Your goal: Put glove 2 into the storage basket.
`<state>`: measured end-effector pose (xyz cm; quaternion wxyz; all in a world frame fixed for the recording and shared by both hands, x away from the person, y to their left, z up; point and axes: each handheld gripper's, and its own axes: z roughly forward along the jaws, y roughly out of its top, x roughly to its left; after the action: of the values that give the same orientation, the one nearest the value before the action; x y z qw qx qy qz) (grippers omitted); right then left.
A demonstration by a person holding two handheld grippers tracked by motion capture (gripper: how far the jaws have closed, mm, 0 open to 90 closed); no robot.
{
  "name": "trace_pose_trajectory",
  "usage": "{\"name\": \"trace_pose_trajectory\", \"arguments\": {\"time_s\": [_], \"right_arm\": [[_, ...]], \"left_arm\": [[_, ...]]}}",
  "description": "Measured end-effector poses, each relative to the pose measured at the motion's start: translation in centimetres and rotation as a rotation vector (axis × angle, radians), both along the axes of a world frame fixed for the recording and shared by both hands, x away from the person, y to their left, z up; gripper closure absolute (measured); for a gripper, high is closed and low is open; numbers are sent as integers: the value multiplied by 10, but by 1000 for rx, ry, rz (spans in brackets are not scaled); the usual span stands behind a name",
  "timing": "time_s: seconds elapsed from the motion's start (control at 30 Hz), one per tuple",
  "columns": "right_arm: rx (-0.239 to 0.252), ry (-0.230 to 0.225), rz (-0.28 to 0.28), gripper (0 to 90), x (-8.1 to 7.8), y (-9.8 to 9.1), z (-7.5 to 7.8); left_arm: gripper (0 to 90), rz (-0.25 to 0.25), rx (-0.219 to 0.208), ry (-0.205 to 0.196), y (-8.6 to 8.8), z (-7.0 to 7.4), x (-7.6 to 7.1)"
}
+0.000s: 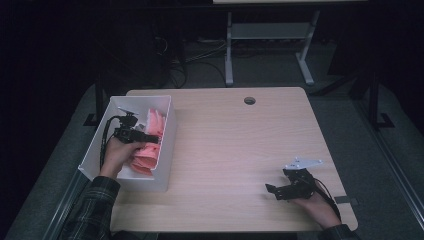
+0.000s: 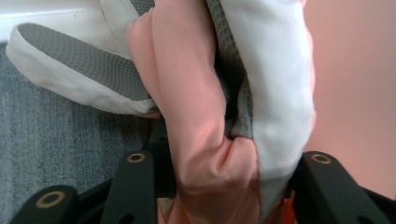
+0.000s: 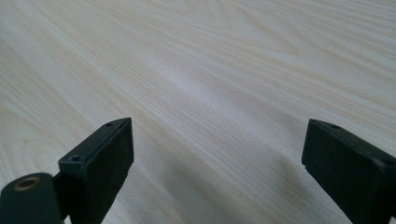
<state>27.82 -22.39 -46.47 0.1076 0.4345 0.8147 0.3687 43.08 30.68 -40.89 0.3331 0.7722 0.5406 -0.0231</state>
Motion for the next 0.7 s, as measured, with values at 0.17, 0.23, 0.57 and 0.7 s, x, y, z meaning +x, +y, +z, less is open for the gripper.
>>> {"name": "trace_pose_trajectory", "arguments": {"time_s": [0.17, 0.23, 0.57, 0.7], "right_arm": [[-2, -3, 1, 88, 0, 0, 0], [0, 0, -2, 88, 0, 0, 0], [3, -9, 8, 88, 1, -2, 0], [0, -13, 10, 88, 1, -2, 0]], "left_arm": [[412, -5, -1, -2, 1, 0, 1], [327, -8, 12, -2, 1, 2, 1], [151, 11, 25, -62, 14, 31, -5], [145, 22, 30, -94, 20, 45, -8]]}}
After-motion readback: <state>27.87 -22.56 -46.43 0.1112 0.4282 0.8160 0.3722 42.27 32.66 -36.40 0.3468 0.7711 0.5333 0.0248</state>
